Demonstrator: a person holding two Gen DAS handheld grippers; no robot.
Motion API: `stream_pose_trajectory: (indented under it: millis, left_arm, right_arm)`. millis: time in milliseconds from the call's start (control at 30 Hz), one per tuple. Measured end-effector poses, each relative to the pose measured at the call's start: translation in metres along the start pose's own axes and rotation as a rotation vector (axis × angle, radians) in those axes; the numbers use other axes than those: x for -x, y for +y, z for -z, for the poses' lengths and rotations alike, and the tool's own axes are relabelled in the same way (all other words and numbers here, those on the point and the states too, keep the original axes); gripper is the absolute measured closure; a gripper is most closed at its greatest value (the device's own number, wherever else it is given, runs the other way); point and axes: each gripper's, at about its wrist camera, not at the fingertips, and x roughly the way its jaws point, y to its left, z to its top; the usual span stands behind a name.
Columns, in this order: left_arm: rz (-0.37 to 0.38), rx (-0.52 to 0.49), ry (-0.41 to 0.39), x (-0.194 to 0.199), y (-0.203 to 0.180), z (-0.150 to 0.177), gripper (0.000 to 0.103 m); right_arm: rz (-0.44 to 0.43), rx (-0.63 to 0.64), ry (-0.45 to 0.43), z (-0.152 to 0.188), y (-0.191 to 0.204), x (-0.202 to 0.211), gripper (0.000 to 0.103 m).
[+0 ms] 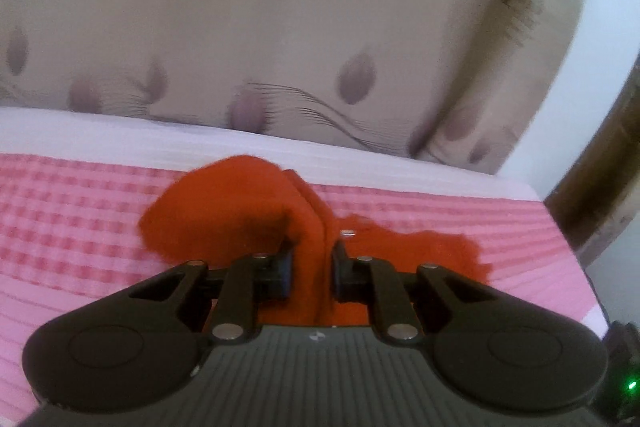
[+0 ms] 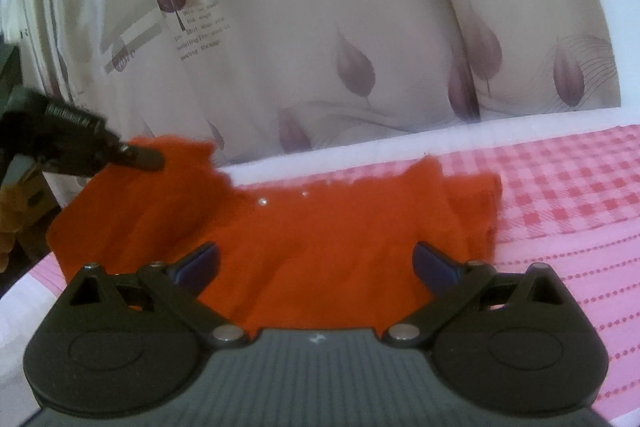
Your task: Fold small clothes
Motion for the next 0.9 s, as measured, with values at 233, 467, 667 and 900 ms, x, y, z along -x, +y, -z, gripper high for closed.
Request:
stream_pose_trajectory:
  millis: [233, 467, 667, 900]
  left_arm:
    - [0.056, 0.028, 0.062, -0.031, -0.053, 0.002, 0.085]
    - [0.108, 0.054, 0.118, -0.062, -0.077, 0.018, 0.086]
    - [0.267, 0.068, 0.079, -0.053, -0.077, 0.019, 0.05]
    - [0.305, 0.124, -0.231, 0.023, -0.03, 0.04, 0.0]
  right_arm:
    - [-0.025, -0.039, -0.022, -0.002, -0.008, 0.005, 0.0]
    - [-0.048, -0.075, -0.031, -0.003, -0.015, 0.008, 0.0]
    - [-0.053, -0.068, -0.022, -0.002, -0.014, 0.007, 0.0]
    - [-0.081, -0.049, 0.018, -0.001, -0.01, 0.002, 0.0]
